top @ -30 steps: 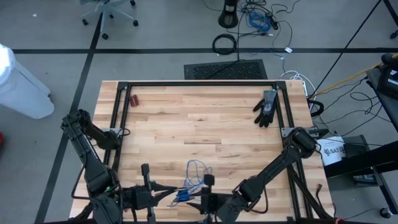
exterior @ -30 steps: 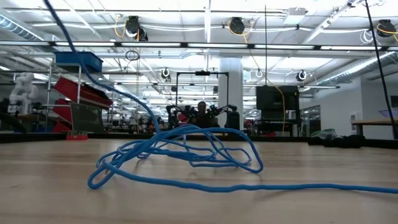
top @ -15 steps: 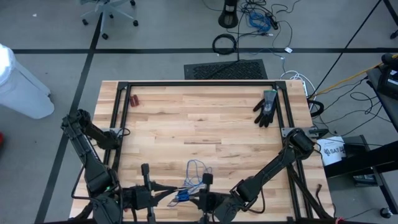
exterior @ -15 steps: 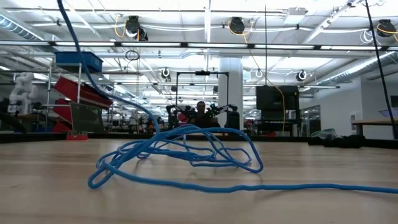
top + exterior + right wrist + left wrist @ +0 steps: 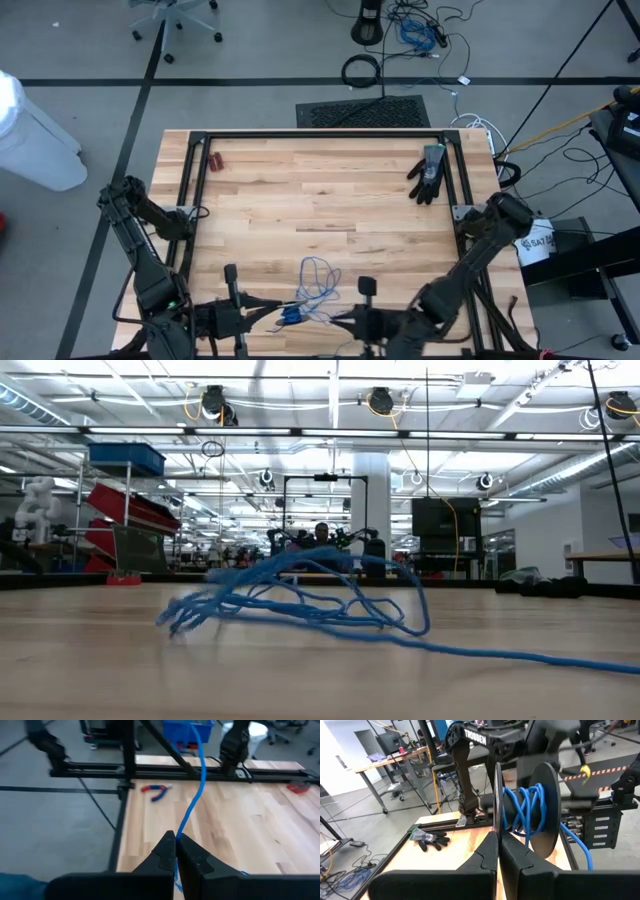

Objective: Coil cords
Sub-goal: Coil the blue wire onto a spool

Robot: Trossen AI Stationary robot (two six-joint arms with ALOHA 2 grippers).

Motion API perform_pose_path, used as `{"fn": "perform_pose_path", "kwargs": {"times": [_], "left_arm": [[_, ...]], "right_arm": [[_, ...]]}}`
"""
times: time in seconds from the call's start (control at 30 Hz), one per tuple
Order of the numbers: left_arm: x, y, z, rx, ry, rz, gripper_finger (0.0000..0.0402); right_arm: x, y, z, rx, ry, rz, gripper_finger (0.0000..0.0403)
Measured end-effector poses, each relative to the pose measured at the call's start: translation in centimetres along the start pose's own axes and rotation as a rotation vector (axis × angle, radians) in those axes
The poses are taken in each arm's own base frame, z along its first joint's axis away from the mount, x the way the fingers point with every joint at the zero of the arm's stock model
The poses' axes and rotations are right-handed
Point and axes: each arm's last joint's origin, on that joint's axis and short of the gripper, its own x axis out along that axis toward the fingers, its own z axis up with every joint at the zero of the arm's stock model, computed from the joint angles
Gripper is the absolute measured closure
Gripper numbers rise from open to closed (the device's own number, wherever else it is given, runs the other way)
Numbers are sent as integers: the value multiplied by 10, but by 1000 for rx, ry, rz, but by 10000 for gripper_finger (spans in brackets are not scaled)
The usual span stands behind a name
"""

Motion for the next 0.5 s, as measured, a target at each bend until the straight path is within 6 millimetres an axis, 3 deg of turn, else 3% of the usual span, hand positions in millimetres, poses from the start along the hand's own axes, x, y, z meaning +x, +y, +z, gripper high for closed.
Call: {"fn": "perform_pose_path", "kwargs": {"times": [0.23, 0.5], "left_arm": [[0, 0, 0, -1, 0, 0, 395], [0, 0, 0, -2, 0, 1, 395]], "right_arm": [[-37, 10, 12, -9, -92, 4, 403], [-53, 16, 16, -33, -137, -29, 403]]}}
